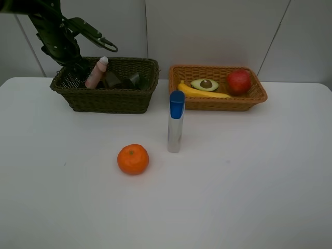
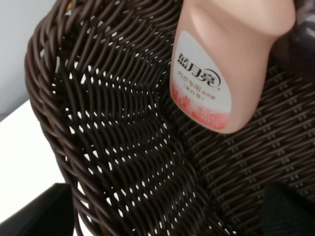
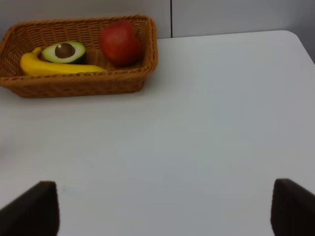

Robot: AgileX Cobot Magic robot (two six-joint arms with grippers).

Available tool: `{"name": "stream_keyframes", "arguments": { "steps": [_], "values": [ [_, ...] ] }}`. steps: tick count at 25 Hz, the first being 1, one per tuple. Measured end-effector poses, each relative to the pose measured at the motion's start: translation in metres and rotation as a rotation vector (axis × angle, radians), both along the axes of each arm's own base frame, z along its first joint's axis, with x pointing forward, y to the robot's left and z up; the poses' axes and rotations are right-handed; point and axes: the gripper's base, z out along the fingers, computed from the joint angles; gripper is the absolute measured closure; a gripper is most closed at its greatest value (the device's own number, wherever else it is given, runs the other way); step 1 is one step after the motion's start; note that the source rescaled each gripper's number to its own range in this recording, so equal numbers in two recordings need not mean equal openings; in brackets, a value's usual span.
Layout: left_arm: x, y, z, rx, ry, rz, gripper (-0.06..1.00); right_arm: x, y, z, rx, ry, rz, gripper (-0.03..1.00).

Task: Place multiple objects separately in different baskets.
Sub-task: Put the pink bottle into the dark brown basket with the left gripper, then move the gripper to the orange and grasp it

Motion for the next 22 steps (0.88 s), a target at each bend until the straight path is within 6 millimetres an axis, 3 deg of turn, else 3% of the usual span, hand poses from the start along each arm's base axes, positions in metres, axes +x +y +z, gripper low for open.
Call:
{"name": "stream_keyframes", "arguments": {
  "steps": [11,16,22],
  "values": [
    [-0.021,-0.007,0.043,-0.045,0.038,0.023,-0.05,0.000,0.000,0.000,0.001,0.000,0.000,0.12],
    [-0.037,-0.028,0.061,-0.068,0.081,-0.008,-0.05,0.000,0.000,0.000,0.001,0.000,0.000,0.12],
    [-0.057,-0.059,0.069,-0.091,0.175,-0.059,-0.05,0.000,0.000,0.000,0.001,0.000,0.000,0.12]
  ]
}}
